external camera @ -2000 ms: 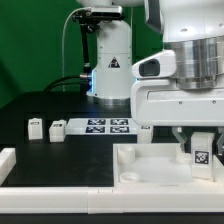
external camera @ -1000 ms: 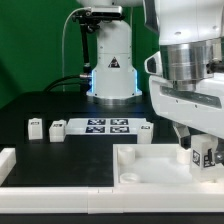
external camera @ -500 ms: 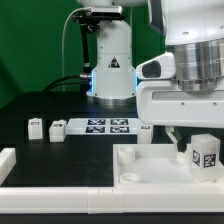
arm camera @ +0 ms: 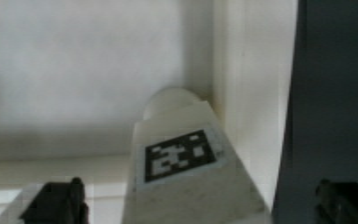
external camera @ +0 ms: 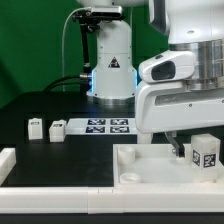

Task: Assemble one leg

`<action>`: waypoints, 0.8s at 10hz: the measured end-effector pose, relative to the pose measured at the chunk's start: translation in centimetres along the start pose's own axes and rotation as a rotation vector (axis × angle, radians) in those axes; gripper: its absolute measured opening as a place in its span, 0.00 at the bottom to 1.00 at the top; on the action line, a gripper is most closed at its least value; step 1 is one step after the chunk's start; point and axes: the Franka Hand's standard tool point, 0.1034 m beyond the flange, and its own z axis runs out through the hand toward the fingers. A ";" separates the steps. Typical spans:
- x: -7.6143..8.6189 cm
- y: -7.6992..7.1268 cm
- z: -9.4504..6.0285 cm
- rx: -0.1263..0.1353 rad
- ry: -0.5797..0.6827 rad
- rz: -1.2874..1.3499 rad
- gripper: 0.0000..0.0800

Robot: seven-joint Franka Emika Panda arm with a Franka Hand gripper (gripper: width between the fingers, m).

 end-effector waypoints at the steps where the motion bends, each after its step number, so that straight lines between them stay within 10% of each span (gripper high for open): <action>1: 0.0 0.1 0.0 0.000 -0.001 -0.036 0.81; 3: 0.0 0.1 0.1 0.000 -0.001 -0.043 0.78; 6: 0.0 0.1 0.1 0.002 -0.001 0.009 0.36; 8: 0.1 0.1 0.0 0.004 0.014 0.203 0.36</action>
Offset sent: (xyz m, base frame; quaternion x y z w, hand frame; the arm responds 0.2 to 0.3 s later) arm 0.0000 0.0000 0.0000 0.0000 0.0000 0.0000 1.0000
